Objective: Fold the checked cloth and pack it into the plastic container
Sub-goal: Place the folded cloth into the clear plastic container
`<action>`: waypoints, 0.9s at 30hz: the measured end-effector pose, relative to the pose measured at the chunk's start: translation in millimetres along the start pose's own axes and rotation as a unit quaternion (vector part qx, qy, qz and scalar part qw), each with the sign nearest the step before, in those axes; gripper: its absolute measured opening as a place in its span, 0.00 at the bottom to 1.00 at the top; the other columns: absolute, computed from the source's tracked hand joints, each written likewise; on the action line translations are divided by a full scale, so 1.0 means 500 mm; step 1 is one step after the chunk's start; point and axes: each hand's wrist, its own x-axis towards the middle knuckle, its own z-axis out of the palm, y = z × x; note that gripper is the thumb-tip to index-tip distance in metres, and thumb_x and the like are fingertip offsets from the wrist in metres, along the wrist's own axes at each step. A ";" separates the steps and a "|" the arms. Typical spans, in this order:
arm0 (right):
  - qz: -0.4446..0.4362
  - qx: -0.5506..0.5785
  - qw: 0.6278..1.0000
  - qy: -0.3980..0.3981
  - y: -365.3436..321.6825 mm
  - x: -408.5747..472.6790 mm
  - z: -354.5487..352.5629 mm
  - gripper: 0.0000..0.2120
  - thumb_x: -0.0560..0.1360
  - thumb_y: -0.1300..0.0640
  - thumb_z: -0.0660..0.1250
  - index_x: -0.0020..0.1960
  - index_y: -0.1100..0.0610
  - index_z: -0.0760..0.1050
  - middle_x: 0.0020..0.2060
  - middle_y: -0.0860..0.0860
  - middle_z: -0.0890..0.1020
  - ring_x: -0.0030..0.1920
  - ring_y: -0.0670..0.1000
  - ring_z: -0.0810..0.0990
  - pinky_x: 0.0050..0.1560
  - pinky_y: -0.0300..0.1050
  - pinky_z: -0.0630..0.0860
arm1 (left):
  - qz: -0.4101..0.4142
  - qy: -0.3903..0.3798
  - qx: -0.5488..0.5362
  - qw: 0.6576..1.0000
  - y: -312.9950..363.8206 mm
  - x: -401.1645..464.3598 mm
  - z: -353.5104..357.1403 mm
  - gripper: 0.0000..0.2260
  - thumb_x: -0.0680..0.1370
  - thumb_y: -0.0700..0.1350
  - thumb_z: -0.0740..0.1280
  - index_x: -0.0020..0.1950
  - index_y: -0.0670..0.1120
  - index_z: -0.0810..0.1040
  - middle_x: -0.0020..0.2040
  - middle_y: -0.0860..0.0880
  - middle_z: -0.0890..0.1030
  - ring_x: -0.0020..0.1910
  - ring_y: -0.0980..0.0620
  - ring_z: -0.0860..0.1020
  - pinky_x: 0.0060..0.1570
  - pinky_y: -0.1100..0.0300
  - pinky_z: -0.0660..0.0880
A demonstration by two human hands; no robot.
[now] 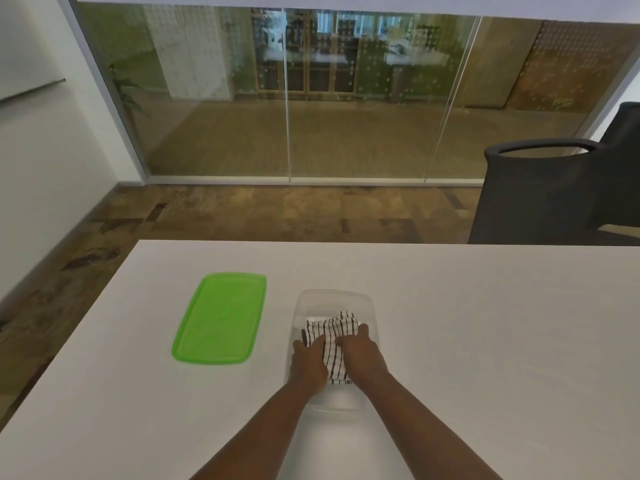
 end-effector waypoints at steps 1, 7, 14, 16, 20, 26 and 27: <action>-0.002 -0.018 1.000 -0.008 0.001 -0.004 0.005 0.17 0.76 0.57 0.57 0.64 0.59 0.62 0.58 0.59 0.77 0.44 0.53 0.75 0.36 0.42 0.71 | -0.004 -0.006 0.013 1.000 -0.003 0.003 0.000 0.25 0.78 0.33 0.57 0.74 0.47 0.59 0.70 0.34 0.62 0.66 0.36 0.68 0.64 0.54 0.68; -0.108 -0.313 0.943 -0.022 0.018 0.003 0.029 0.23 0.77 0.61 0.59 0.71 0.60 0.59 0.75 0.64 0.49 0.74 0.60 0.56 0.70 0.50 0.64 | -0.031 -0.017 0.080 0.996 0.010 0.001 -0.001 0.22 0.79 0.42 0.59 0.73 0.46 0.60 0.70 0.38 0.62 0.67 0.40 0.68 0.64 0.53 0.68; -0.198 -0.368 0.902 -0.109 0.046 0.044 0.043 0.35 0.77 0.48 0.60 0.76 0.48 0.42 0.76 0.56 0.40 0.75 0.61 0.37 0.75 0.54 0.42 | 0.180 0.184 0.057 0.965 0.047 0.012 -0.095 0.16 0.77 0.36 0.57 0.62 0.46 0.75 0.60 0.46 0.76 0.59 0.48 0.75 0.57 0.55 0.74; -0.196 -0.379 0.895 -0.127 0.057 0.050 0.047 0.33 0.78 0.45 0.58 0.75 0.45 0.42 0.76 0.55 0.38 0.74 0.62 0.34 0.75 0.56 0.41 | 0.176 0.269 0.006 0.947 0.023 0.019 -0.120 0.15 0.75 0.33 0.59 0.58 0.43 0.78 0.56 0.43 0.78 0.55 0.44 0.77 0.52 0.52 0.76; -0.191 -0.396 0.886 -0.144 0.072 0.054 0.057 0.31 0.78 0.42 0.54 0.75 0.44 0.41 0.75 0.55 0.35 0.74 0.62 0.32 0.75 0.57 0.40 | 0.049 0.280 0.058 0.957 -0.087 0.022 -0.137 0.17 0.74 0.33 0.60 0.61 0.41 0.76 0.57 0.39 0.78 0.57 0.40 0.76 0.53 0.47 0.75; -0.187 -0.409 0.880 -0.149 0.074 0.054 0.066 0.31 0.78 0.42 0.52 0.75 0.44 0.38 0.75 0.55 0.33 0.73 0.62 0.31 0.75 0.58 0.39 | -0.055 0.174 0.302 0.936 -0.208 0.009 -0.136 0.17 0.74 0.49 0.66 0.60 0.43 0.73 0.56 0.43 0.77 0.55 0.43 0.75 0.50 0.50 0.73; -0.186 -0.411 0.880 -0.150 0.073 0.054 0.066 0.31 0.78 0.42 0.52 0.75 0.44 0.38 0.75 0.55 0.34 0.73 0.62 0.31 0.75 0.58 0.40 | -0.065 0.171 0.326 0.928 -0.208 0.007 -0.138 0.15 0.75 0.50 0.66 0.58 0.45 0.73 0.54 0.45 0.77 0.54 0.45 0.76 0.49 0.51 0.73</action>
